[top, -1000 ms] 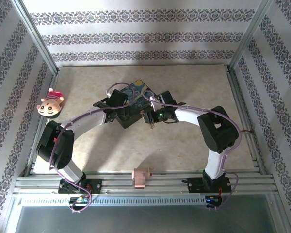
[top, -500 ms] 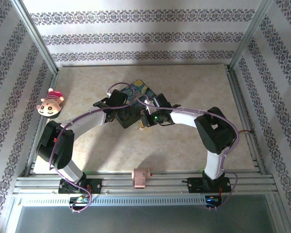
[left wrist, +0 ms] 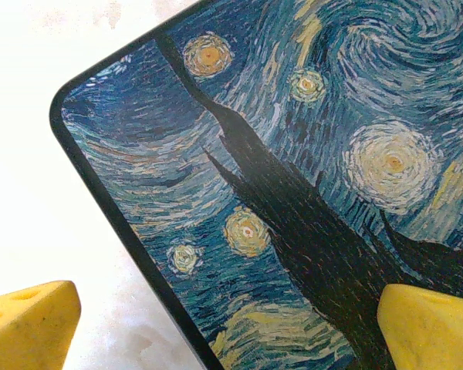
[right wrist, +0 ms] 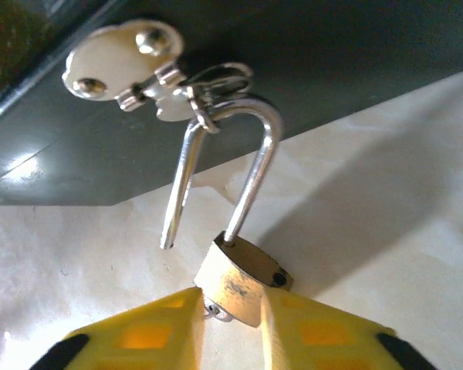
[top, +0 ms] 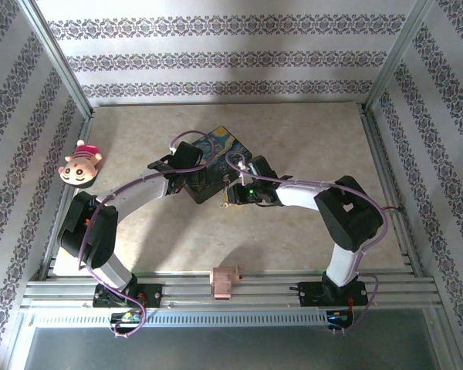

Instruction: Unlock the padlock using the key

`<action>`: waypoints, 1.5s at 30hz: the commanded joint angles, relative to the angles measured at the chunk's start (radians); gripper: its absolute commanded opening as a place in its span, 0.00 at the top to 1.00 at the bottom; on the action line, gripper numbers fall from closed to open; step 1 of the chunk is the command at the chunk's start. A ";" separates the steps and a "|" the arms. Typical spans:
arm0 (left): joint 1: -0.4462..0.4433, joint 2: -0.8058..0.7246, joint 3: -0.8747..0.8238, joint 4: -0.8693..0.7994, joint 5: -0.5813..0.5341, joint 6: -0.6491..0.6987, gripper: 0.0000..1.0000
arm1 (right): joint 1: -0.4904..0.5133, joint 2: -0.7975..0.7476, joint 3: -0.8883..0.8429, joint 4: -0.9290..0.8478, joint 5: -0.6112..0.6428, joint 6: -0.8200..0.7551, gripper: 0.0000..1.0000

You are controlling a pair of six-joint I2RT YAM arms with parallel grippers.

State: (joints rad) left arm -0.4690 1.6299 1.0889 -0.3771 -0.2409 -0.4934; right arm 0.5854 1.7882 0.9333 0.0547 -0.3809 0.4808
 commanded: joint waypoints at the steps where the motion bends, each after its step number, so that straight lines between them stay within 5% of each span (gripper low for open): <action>1: 0.022 0.028 -0.019 -0.025 -0.031 0.009 0.01 | 0.007 -0.051 -0.022 0.023 0.085 0.045 0.69; 12: 0.022 0.031 -0.015 -0.029 -0.024 0.002 0.01 | 0.094 -0.036 -0.008 -0.035 0.277 0.079 0.48; 35: 0.023 0.042 -0.022 -0.024 -0.010 -0.015 0.01 | 0.196 0.093 0.095 -0.084 0.424 0.114 0.43; 45: 0.023 0.036 -0.025 -0.023 -0.010 -0.023 0.01 | 0.211 0.101 0.103 -0.147 0.500 0.140 0.55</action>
State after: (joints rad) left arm -0.4690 1.6325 1.0889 -0.3748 -0.2371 -0.5053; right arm 0.7883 1.8664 1.0325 -0.0711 0.0891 0.6006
